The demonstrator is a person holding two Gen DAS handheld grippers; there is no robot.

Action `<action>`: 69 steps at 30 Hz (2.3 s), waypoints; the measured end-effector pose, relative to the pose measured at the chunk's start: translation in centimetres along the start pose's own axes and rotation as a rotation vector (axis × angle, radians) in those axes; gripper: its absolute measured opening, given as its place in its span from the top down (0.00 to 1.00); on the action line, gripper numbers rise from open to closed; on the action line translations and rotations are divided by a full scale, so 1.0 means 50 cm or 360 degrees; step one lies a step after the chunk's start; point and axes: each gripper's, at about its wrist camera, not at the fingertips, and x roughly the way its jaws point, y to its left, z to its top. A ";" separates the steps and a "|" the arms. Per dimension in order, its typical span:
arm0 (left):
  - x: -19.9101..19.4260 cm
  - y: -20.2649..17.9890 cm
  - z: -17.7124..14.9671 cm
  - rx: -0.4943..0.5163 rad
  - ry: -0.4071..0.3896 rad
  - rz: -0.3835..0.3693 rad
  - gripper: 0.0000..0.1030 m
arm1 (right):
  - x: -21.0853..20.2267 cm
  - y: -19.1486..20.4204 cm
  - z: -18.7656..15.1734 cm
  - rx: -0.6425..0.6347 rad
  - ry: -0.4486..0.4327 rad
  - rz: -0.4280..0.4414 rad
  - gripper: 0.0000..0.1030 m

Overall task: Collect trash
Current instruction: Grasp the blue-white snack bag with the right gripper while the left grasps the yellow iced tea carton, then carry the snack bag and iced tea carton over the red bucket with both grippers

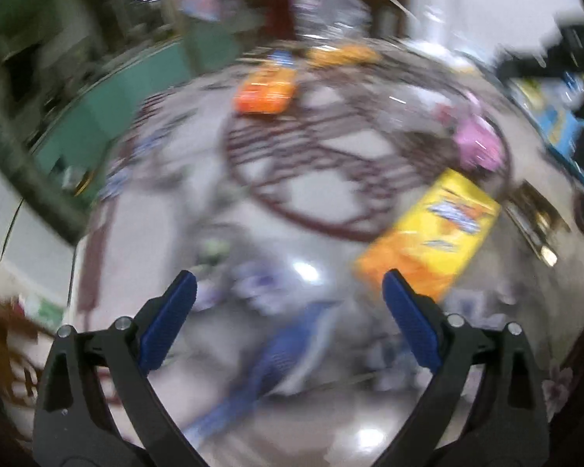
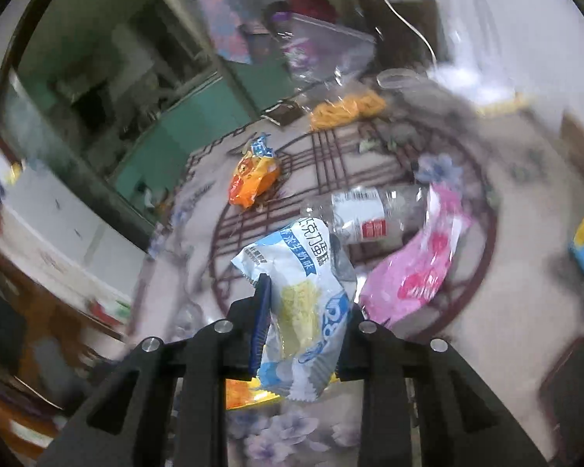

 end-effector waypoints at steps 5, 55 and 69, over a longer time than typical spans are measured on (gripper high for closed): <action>0.032 -0.104 0.045 0.0270 0.0028 -0.0061 0.05 | 0.004 -0.030 -0.002 0.0130 0.0086 0.0155 0.73; -0.066 0.211 -0.052 -0.0447 0.0023 -0.0116 0.43 | 0.164 -0.028 -0.060 -0.0066 0.0274 -0.0295 0.38; -0.106 0.290 -0.077 -0.0705 -0.0111 -0.0146 0.43 | 0.232 0.034 -0.097 -0.0467 0.0332 -0.0552 0.91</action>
